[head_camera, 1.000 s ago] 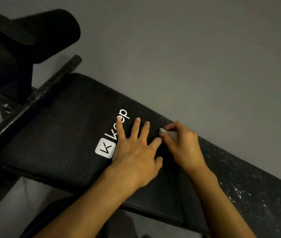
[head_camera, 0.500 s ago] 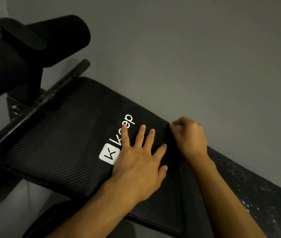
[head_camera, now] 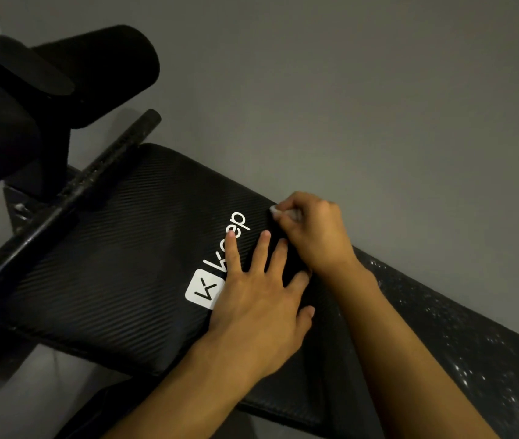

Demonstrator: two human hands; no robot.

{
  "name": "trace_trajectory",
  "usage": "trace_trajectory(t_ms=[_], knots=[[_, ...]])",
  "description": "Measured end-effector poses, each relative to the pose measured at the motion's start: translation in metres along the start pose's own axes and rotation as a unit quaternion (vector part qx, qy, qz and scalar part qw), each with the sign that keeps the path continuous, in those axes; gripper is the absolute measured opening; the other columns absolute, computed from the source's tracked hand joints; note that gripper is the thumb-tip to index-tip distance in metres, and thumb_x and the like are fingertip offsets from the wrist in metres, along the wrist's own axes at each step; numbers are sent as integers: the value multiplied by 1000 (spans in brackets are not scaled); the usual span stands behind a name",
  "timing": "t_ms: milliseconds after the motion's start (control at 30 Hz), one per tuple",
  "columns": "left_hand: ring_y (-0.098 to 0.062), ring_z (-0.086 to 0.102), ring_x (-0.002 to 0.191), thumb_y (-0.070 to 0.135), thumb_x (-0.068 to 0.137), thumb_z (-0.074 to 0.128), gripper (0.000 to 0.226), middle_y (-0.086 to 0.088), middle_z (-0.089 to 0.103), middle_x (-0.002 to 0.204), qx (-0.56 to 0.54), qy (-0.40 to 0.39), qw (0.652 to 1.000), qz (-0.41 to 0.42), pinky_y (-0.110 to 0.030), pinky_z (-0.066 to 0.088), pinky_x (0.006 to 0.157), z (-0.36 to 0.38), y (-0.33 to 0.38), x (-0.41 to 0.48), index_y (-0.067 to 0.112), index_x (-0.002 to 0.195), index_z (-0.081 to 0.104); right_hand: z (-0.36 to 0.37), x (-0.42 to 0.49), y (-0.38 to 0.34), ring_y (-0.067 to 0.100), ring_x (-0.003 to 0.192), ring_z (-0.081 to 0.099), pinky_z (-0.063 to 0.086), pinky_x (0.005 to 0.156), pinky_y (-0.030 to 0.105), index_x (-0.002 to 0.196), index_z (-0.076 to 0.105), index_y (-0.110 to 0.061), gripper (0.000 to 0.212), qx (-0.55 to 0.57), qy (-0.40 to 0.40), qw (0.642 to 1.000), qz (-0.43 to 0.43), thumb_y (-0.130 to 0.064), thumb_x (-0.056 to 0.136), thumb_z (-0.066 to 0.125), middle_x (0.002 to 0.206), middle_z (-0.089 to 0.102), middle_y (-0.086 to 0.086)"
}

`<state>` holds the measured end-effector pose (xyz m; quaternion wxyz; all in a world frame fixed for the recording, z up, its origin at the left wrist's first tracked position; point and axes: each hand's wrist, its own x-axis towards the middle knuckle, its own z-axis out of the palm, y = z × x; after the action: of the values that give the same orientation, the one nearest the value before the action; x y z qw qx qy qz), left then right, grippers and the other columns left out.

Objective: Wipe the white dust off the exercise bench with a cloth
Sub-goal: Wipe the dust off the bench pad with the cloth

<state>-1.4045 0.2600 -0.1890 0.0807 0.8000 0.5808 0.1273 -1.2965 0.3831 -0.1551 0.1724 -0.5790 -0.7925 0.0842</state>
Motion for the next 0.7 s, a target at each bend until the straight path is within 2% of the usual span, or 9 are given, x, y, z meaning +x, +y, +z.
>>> trace_trajectory(t_ms=[67, 167, 233, 300, 367, 467, 533, 600, 700], knots=[[-38, -15, 156, 59, 104, 23, 63, -16, -5, 171, -2, -4, 1000, 0, -74, -16, 113, 0, -1, 0, 32, 161, 15, -9, -6, 12, 11, 86, 65, 57, 74, 38, 95, 69, -29, 15, -17, -17, 1000, 2, -43, 94, 65, 89, 69, -11], [-38, -17, 156, 59, 105, 22, 63, -15, -8, 171, -6, -16, 1000, 7, -74, -16, 113, 0, -4, 1, 33, 161, 11, -29, -25, 43, 13, 86, 66, 58, 76, 44, 101, 69, -26, 15, -67, 14, 996, 61, -39, 96, 63, 91, 68, -9], [-38, -17, 156, 59, 104, 23, 63, -15, -8, 171, -11, -13, 1000, 9, -74, -16, 113, -1, -6, 2, 33, 161, 11, -37, -50, 50, 4, 79, 63, 58, 71, 35, 99, 67, -27, 13, -58, 8, 997, 52, -38, 97, 61, 87, 64, -15], [-37, -17, 156, 59, 105, 24, 63, -15, -8, 171, -15, -17, 1000, 11, -74, -16, 113, -2, -6, 2, 33, 161, 11, -41, -83, 42, -3, 85, 63, 55, 69, 21, 99, 66, -29, 15, -34, -18, 999, 9, -40, 95, 57, 90, 62, -19], [-37, -17, 156, 59, 105, 24, 63, -15, -8, 171, -18, -18, 1000, 12, -74, -15, 113, -2, -6, 1, 33, 161, 12, -48, -110, 35, -6, 92, 65, 57, 75, 19, 101, 68, -28, 21, 0, -33, 999, -5, -44, 92, 57, 98, 66, -20], [-37, -15, 156, 58, 105, 24, 63, -15, -7, 171, -19, 0, 1000, 7, -74, -15, 113, -2, -5, 2, 34, 161, 13, -50, -105, 43, -1, 88, 65, 59, 73, 28, 104, 67, -31, 23, -49, -46, 998, -14, -48, 93, 55, 99, 64, -19], [-37, -13, 157, 58, 104, 25, 62, -15, -4, 171, -18, 11, 1000, 5, -74, -14, 114, 0, -4, 2, 35, 160, 16, -41, -80, 52, 3, 81, 62, 58, 70, 35, 105, 66, -28, 25, -96, -19, 995, -16, -47, 95, 52, 95, 62, -14], [-37, -6, 157, 59, 103, 27, 60, -15, 4, 171, -26, 21, 999, 3, -73, -11, 116, 4, -6, 1, 37, 159, 23, -34, -53, 58, 12, 81, 64, 58, 70, 41, 101, 67, -23, 22, -90, 28, 995, 23, -41, 97, 57, 95, 65, -6], [-37, 10, 157, 61, 95, 26, 62, -14, 23, 168, -38, 17, 999, 1, -73, -4, 118, 4, -10, 3, 39, 152, 41, -29, -37, 62, 15, 85, 65, 58, 72, 39, 102, 68, -21, 16, -77, 47, 993, 79, -35, 98, 61, 95, 66, -5]])
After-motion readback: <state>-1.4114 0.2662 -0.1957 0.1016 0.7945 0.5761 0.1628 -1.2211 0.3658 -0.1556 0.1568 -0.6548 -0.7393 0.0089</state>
